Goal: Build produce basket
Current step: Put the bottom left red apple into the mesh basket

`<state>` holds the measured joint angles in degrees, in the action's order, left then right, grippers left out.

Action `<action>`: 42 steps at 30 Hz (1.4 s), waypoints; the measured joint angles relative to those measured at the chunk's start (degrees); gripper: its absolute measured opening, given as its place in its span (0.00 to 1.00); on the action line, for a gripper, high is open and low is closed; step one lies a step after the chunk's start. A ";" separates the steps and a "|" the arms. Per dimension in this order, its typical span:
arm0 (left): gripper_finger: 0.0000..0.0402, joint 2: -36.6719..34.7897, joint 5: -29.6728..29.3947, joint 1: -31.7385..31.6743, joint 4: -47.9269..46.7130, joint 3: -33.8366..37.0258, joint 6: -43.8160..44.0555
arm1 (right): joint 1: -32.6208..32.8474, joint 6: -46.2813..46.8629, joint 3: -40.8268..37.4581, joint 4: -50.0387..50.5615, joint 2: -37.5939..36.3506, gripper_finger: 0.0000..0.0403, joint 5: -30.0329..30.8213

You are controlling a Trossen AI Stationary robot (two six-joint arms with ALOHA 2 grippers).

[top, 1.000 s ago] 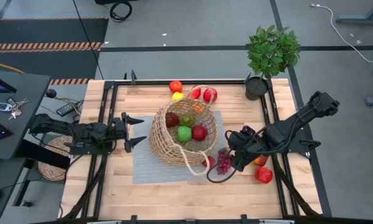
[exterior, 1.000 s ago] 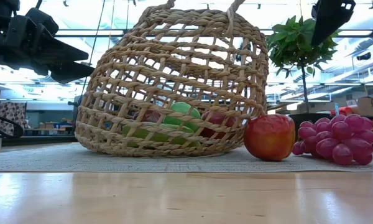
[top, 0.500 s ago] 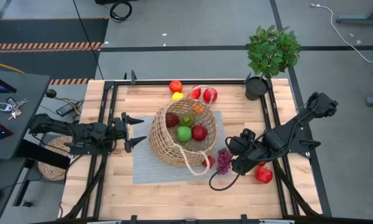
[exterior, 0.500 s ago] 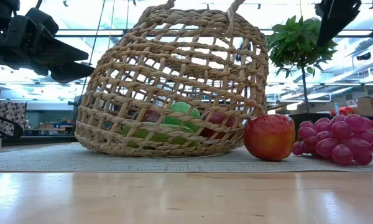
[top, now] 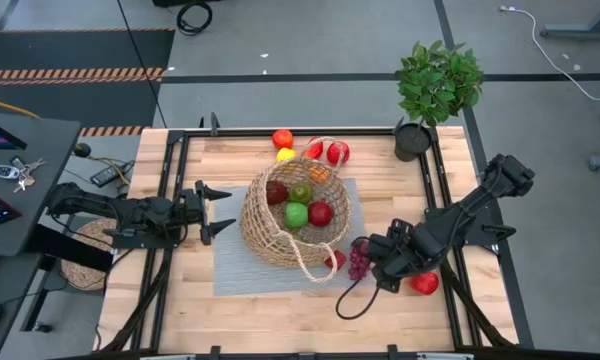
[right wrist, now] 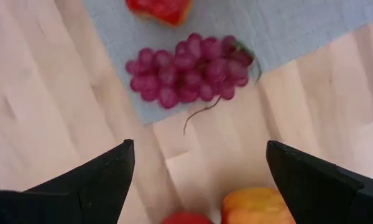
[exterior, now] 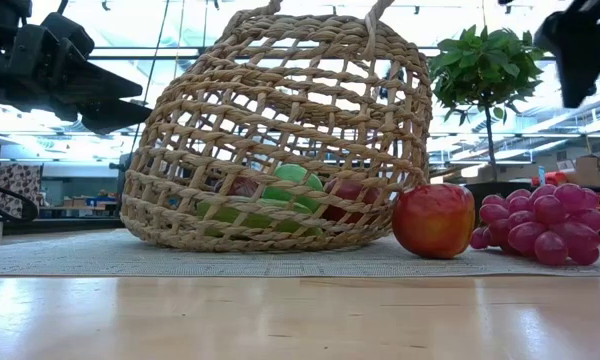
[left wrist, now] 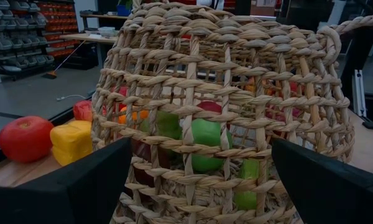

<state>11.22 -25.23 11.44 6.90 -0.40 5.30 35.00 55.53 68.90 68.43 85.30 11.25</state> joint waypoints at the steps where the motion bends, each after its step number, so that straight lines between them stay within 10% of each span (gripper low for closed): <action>1: 0.98 0.00 0.00 0.02 0.00 0.00 0.00 | 0.53 0.64 0.00 0.07 -0.02 0.90 -0.07; 22: 0.98 0.00 -0.02 0.02 0.00 0.00 0.00 | 8.09 -0.26 0.00 -22.38 0.19 0.89 12.90; 42: 0.98 0.00 0.00 0.01 0.02 0.00 0.00 | 9.77 3.36 -0.02 -25.50 23.45 0.89 35.48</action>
<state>11.22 -25.23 11.45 6.92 -0.40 5.30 44.77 58.89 68.88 42.92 108.75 46.73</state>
